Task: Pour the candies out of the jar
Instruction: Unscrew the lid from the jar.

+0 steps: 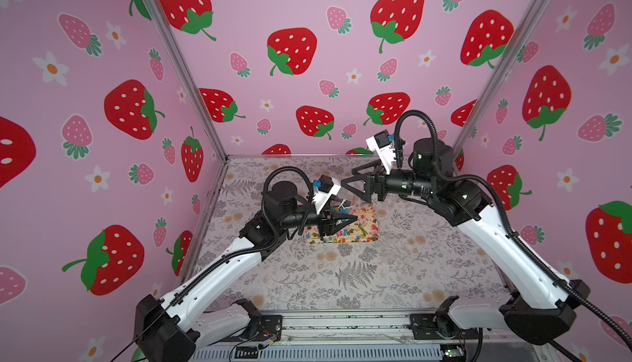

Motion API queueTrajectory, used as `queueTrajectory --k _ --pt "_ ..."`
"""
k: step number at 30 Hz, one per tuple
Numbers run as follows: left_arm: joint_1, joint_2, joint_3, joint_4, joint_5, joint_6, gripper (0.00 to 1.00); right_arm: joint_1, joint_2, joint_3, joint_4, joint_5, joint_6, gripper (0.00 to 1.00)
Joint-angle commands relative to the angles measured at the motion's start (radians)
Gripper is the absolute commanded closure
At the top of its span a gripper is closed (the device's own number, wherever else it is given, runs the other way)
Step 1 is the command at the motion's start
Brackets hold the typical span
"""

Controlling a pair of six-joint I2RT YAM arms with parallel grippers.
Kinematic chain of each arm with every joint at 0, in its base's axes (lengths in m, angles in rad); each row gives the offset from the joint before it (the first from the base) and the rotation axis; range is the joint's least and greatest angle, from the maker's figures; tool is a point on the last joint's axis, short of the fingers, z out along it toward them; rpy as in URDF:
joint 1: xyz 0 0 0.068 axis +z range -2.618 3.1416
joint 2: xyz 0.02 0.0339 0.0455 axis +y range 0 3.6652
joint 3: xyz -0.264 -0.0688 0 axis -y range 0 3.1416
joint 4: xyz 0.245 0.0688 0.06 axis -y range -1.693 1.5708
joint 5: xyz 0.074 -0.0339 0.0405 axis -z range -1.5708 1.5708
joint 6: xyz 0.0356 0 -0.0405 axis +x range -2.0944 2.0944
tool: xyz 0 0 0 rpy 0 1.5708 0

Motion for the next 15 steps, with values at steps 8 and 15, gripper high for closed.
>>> queueTrajectory --k 8,15 --pt "-0.002 -0.022 0.007 0.017 0.002 0.021 0.58 0.017 0.012 0.001 -0.015 0.006 -0.011 0.41" --pt "-0.002 -0.023 0.01 0.026 0.036 0.014 0.58 -0.004 0.035 0.011 0.029 -0.165 -0.156 0.51"
